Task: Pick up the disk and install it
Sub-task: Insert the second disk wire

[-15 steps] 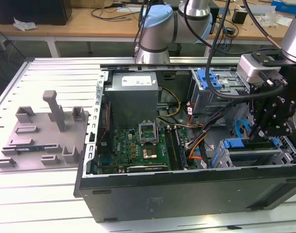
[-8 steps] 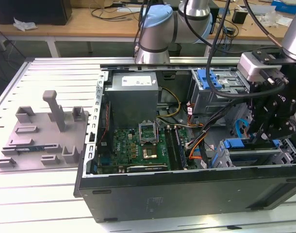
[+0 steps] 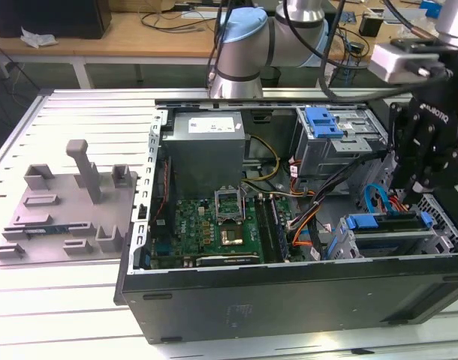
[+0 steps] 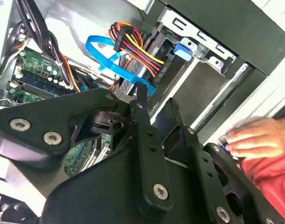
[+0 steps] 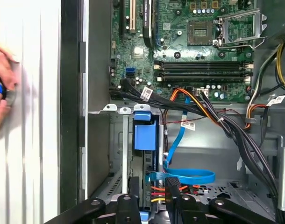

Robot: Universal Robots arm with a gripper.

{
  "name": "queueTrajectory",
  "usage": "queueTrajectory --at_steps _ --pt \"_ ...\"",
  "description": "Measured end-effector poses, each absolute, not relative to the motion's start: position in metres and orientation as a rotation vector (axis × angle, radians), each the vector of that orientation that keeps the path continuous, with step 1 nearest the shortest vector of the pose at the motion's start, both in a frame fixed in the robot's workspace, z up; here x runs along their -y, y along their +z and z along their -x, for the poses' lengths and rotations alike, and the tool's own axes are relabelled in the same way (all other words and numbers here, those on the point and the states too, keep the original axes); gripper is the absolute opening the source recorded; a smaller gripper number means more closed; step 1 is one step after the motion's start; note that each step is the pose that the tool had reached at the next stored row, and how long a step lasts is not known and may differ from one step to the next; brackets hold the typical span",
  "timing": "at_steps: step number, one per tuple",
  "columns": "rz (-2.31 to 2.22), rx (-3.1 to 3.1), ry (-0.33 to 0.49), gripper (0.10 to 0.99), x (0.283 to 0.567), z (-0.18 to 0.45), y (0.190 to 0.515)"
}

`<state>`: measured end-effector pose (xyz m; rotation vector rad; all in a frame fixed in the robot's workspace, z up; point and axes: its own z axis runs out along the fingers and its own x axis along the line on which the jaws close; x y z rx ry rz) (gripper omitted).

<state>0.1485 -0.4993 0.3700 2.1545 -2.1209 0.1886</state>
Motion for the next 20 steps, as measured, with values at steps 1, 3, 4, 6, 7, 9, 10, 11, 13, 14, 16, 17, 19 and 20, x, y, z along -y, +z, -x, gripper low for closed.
queueTrajectory --at_steps 1,3,4,6,7,9,10,11,13,14,16,17,19,20 --pt "-2.143 2.110 0.209 0.357 0.493 -0.149 0.370" --pt "-2.130 2.096 0.233 0.357 0.484 -0.149 0.370" --pt "-2.119 2.086 0.252 0.357 0.476 -0.149 0.370" --pt "-2.108 2.074 0.272 0.357 0.467 -0.149 0.370" --pt "-2.108 2.074 0.273 0.357 0.467 -0.149 0.370" --pt "-2.107 2.073 0.273 0.357 0.467 -0.149 0.370" --pt "-2.107 2.073 0.274 0.357 0.467 -0.149 0.370" --pt "-2.107 2.073 0.274 0.357 0.467 -0.149 0.370" --pt "-2.106 2.072 0.275 0.357 0.466 -0.149 0.370" --pt "-2.106 2.072 0.275 0.357 0.466 -0.149 0.370" --pt "-2.106 2.072 0.276 0.357 0.466 -0.149 0.370" --pt "-2.105 2.072 0.276 0.357 0.465 -0.149 0.370" --pt "-2.105 2.071 0.277 0.357 0.465 -0.149 0.370" --pt "-2.105 2.071 0.278 0.357 0.465 -0.149 0.370"
